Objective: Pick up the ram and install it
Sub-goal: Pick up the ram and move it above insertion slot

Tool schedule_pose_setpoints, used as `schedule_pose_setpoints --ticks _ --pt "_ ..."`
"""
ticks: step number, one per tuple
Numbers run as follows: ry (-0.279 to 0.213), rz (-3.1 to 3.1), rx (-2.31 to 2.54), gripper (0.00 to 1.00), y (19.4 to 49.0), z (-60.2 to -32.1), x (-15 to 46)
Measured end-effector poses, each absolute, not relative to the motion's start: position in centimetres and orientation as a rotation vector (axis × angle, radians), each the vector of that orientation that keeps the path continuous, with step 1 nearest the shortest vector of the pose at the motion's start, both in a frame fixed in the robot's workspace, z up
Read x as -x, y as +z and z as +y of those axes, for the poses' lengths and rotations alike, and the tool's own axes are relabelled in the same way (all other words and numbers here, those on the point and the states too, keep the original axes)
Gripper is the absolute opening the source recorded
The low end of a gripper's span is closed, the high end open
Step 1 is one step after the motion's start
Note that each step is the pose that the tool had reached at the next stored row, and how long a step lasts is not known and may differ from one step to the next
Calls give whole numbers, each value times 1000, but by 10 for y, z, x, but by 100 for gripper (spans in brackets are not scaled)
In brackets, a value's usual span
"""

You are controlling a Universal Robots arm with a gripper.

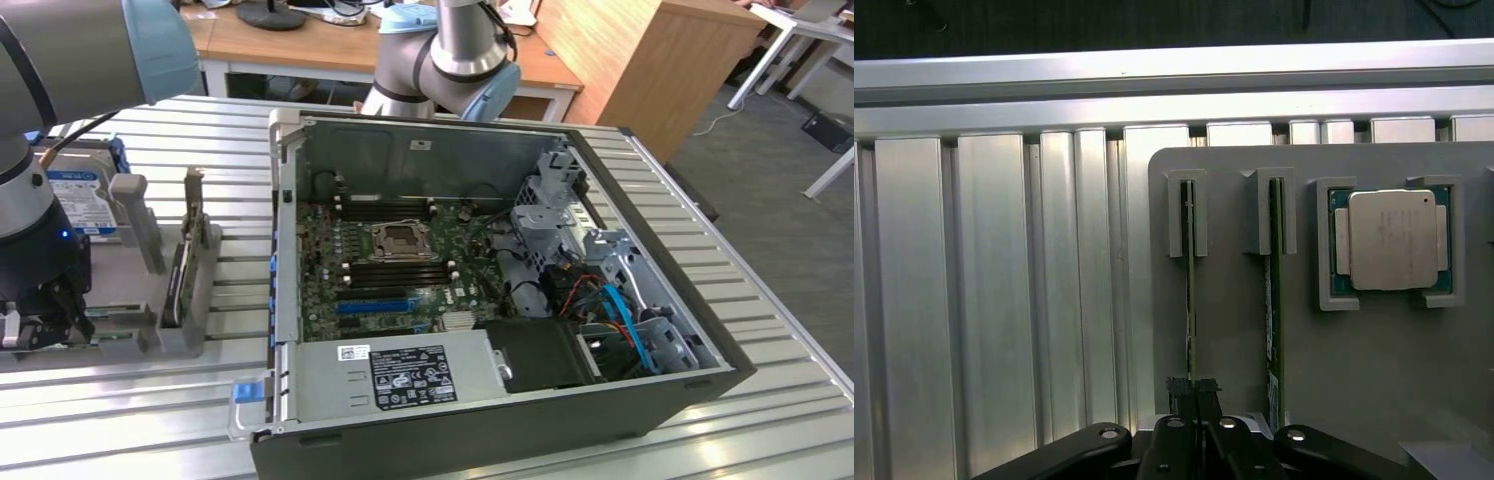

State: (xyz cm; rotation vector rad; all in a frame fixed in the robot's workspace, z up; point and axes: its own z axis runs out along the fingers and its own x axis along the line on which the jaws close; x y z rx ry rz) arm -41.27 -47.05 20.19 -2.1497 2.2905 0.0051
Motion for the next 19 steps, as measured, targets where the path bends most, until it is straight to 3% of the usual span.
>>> schedule_pose_setpoints --ticks 19 --pt "5 2264 2177 12 202 -470 413"
